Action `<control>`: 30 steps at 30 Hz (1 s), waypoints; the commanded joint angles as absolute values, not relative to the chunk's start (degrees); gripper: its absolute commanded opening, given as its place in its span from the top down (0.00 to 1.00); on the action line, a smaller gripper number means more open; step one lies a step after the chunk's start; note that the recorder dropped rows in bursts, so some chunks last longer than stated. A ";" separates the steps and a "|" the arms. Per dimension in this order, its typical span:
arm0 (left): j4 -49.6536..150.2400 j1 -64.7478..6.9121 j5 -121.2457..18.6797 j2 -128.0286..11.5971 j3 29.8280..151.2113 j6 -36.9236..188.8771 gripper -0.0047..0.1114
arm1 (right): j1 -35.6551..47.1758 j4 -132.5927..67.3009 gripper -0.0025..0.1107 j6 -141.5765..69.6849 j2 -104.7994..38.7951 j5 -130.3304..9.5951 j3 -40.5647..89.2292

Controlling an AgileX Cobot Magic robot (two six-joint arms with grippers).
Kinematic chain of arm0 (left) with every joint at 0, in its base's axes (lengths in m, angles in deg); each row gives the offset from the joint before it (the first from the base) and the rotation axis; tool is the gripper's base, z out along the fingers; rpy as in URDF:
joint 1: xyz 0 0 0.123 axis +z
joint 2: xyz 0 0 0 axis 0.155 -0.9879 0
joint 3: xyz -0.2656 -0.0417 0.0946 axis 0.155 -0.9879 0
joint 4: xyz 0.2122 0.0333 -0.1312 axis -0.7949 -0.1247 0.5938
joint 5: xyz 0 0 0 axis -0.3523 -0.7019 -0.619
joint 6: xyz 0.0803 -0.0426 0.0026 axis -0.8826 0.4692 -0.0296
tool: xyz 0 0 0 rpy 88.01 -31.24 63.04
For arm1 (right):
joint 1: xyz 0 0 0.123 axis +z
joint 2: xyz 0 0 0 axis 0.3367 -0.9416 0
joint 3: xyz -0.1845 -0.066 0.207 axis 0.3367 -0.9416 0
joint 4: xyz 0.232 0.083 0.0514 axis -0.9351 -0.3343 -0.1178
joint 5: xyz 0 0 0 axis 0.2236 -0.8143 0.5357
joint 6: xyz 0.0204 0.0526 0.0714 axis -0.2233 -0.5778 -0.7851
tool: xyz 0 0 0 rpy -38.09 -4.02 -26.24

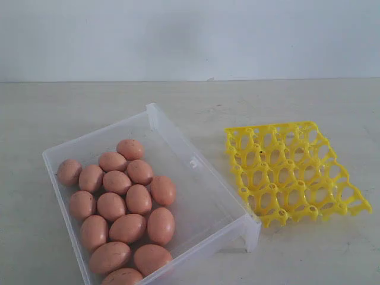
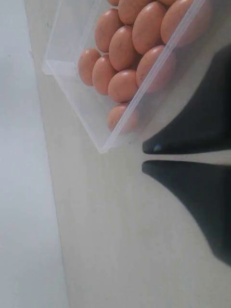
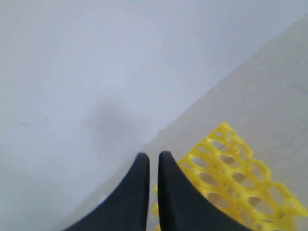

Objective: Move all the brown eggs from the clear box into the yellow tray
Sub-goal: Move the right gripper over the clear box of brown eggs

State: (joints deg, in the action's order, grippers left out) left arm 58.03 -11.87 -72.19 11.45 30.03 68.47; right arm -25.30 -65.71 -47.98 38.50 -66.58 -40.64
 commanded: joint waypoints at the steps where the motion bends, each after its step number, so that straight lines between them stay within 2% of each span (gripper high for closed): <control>1: 58.44 -12.22 -71.88 11.60 29.83 68.41 0.92 | -25.40 -74.11 0.97 -51.34 38.80 -64.88 -40.56; 4: 58.44 -12.22 -71.88 11.60 29.83 68.41 0.92 | -25.40 -74.54 0.97 -51.62 38.80 -63.74 -40.56; 10: 58.44 -12.22 -71.88 11.60 29.83 68.41 0.92 | -25.40 -76.27 0.97 -54.45 38.59 -26.35 -38.31; 13: 58.44 -12.22 -71.88 11.60 29.83 68.41 0.92 | -25.40 -75.38 0.97 -48.39 31.61 -23.77 -31.68; 16: 58.44 -12.22 -71.88 11.60 29.83 68.41 0.92 | -25.40 -60.72 0.97 -42.37 15.70 -40.15 -18.71; 19: 58.44 -12.22 -71.88 11.60 29.83 68.41 0.92 | -23.60 -40.93 0.97 -43.44 -7.99 -70.28 3.07; 24: 58.44 -12.22 -71.88 11.60 29.83 68.41 0.92 | -13.21 -48.10 0.97 -19.80 -39.70 -108.31 29.07; 26: 58.44 -12.22 -71.88 11.60 29.83 68.41 0.92 | -8.37 -51.69 0.97 -15.30 -48.89 -119.47 35.11; 30: 58.44 -12.22 -71.88 11.60 29.83 68.41 0.92 | 2.06 -56.09 0.97 -15.45 -61.58 -122.08 40.06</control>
State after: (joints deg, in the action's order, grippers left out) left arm 58.03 -11.87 -72.19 11.45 30.03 68.47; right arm -1.75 -54.16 -16.29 -58.06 -121.59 38.76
